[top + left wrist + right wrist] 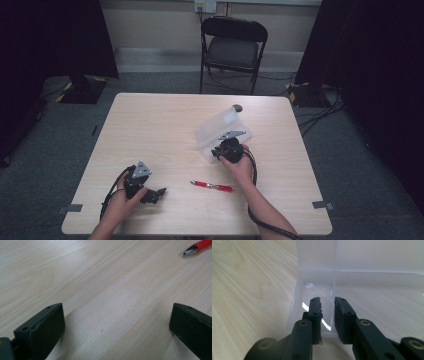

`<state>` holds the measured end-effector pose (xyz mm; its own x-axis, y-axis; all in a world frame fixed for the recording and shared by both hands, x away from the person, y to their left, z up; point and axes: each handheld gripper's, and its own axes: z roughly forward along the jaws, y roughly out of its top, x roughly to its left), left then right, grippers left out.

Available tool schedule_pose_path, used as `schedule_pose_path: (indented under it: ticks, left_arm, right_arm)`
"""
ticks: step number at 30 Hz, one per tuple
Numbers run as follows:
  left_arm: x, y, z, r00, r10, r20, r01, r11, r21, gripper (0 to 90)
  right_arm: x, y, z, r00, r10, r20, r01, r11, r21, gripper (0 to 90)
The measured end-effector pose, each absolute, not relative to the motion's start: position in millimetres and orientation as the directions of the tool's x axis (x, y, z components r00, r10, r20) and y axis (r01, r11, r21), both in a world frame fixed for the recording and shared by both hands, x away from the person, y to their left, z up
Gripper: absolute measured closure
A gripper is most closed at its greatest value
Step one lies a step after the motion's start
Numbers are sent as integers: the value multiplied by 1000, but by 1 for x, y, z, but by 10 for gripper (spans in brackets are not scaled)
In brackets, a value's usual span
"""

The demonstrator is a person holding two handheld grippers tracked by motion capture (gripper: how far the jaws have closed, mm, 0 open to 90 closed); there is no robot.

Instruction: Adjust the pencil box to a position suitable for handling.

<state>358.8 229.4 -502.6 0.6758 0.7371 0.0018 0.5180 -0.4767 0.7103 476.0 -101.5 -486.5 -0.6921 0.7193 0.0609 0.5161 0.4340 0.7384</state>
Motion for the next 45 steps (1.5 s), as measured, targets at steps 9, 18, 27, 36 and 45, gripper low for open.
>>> schedule_pose_path:
  ticks: [9, 18, 27, 36, 45]
  left_arm:
    - [359, 229, -503, 675, 738, 2, 518, -477, 710, 0]
    - [359, 229, -503, 673, 740, -2, 523, -474, 708, 0]
    - [359, 229, -503, 676, 737, 2, 519, -478, 709, 0]
    - [359, 229, -503, 676, 737, 2, 518, -477, 710, 0]
    - [359, 229, -503, 675, 738, 0, 520, -475, 710, 0]
  right_arm:
    - [467, -85, -486, -720, 689, 78, 506, 446, 738, 824]
    - [457, -69, -490, -750, 653, 104, 494, 449, 744, 849]
    - [443, -48, -491, -778, 614, 133, 480, 446, 756, 826]
    - [437, -33, -490, -797, 586, 145, 473, 457, 753, 811]
    - [437, -57, -468, -797, 584, 156, 463, 424, 778, 706]
